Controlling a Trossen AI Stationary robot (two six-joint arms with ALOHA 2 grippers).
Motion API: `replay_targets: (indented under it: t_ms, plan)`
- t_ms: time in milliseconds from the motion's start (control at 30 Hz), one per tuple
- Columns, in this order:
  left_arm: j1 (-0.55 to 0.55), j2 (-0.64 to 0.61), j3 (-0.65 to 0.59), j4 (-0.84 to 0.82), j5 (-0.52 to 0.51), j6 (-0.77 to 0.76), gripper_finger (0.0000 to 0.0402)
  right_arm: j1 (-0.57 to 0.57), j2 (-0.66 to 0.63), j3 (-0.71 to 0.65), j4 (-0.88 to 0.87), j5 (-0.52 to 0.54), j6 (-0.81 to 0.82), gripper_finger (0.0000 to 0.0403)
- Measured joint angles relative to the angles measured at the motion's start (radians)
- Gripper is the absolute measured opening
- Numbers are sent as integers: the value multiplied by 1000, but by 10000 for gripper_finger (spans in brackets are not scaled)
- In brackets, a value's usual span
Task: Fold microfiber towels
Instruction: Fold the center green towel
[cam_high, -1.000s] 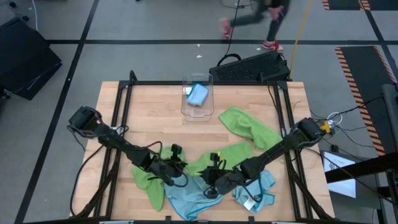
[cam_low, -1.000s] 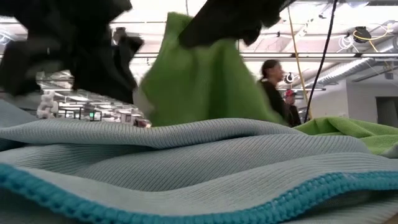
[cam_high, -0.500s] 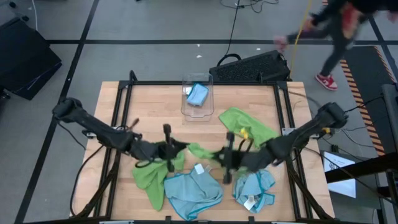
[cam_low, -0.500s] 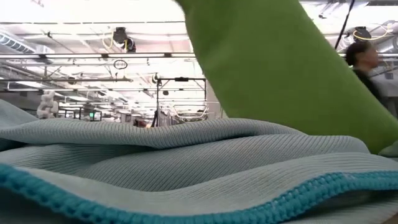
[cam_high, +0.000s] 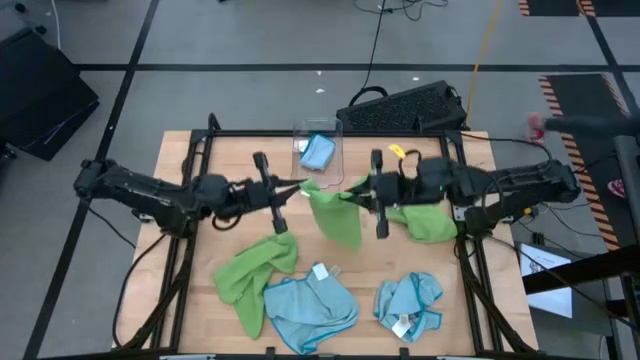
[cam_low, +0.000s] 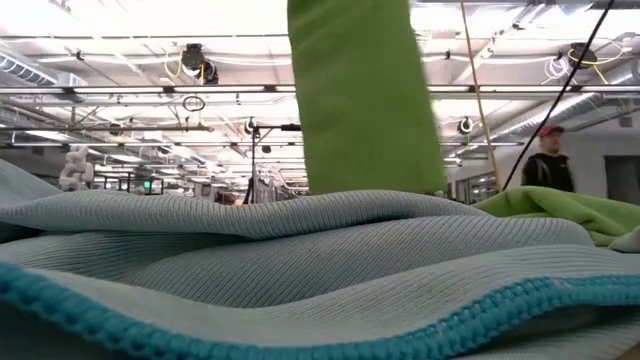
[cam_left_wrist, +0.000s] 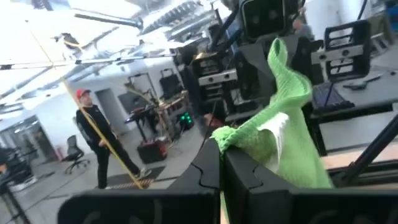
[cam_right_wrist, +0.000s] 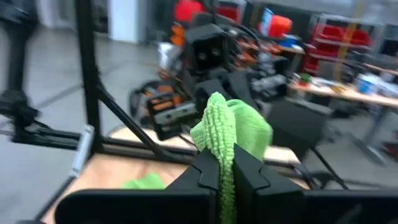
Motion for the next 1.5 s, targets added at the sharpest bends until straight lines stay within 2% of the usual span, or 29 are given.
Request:
replay_targets:
  t_ms: [133, 233, 367, 533, 667, 800, 933, 1100, 1300, 1500]
  plan:
    - [64, 1, 53, -138, 31, -38, 1, -108, -1, 0, 25, -130, 1, 6]
    - [46, 0, 76, -259, 66, -115, 0, -133, -1, 0, -44, -196, 73, 6]
    - [-39, 2, 76, -389, 103, -205, 0, -69, -2, -37, -133, -241, 137, 6]
    - [-153, 46, 45, -500, 96, -323, 0, 29, -2, -189, -94, -238, 243, 6]
    - [-228, 104, 39, -506, 73, -431, 0, 107, -5, -332, 38, -238, 346, 6]
    - [-283, 219, 37, -455, 66, -525, 0, 172, -3, -503, 287, -232, 455, 6]
    - [-324, 348, 37, -311, 48, -550, 1, 243, 7, -661, 506, -131, 558, 6]
    - [-345, 457, 37, -163, 27, -559, 1, 321, 57, -762, 567, 43, 692, 6]
    - [-319, 489, 36, -181, -28, -596, 1, 359, 144, -766, 617, 160, 706, 6]
    - [-245, 490, 36, -276, -101, -625, 2, 358, 163, -766, 591, 306, 710, 7]
